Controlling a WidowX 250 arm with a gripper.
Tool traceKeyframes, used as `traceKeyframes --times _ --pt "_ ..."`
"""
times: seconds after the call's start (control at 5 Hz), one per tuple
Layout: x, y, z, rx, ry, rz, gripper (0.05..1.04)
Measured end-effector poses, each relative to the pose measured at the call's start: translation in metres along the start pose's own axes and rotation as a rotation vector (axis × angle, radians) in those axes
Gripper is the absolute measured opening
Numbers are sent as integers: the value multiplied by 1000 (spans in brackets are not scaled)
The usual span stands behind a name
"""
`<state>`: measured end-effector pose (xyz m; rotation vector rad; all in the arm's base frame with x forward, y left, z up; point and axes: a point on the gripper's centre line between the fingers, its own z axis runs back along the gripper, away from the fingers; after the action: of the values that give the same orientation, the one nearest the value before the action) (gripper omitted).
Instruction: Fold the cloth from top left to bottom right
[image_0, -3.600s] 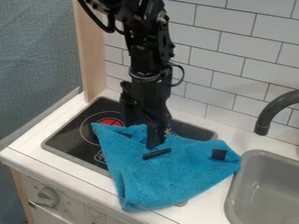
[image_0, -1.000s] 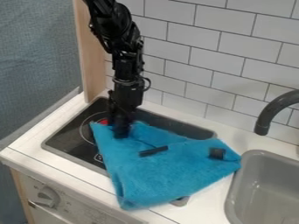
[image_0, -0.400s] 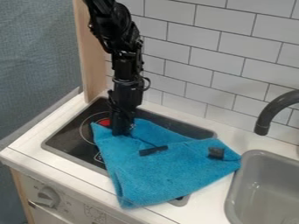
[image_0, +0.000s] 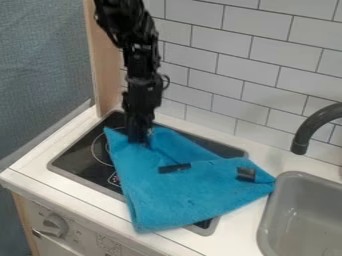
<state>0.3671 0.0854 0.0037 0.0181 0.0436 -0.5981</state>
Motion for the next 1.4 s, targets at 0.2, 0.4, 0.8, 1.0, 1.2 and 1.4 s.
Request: traceKeyframes --times 0.2,0.4,0.8,1.0,1.2,1.4 --pt "0 1 17 34 -21 -9 50" --pt "2 -8 35 61 -36 -31 50" --pt "15 -50 57 124 -54 -132 50" --pt "20 -80 62 165 -56 -185 50" --pt "21 -105 58 197 -46 -238 50" --pt "17 -128 42 191 -27 -270 50"
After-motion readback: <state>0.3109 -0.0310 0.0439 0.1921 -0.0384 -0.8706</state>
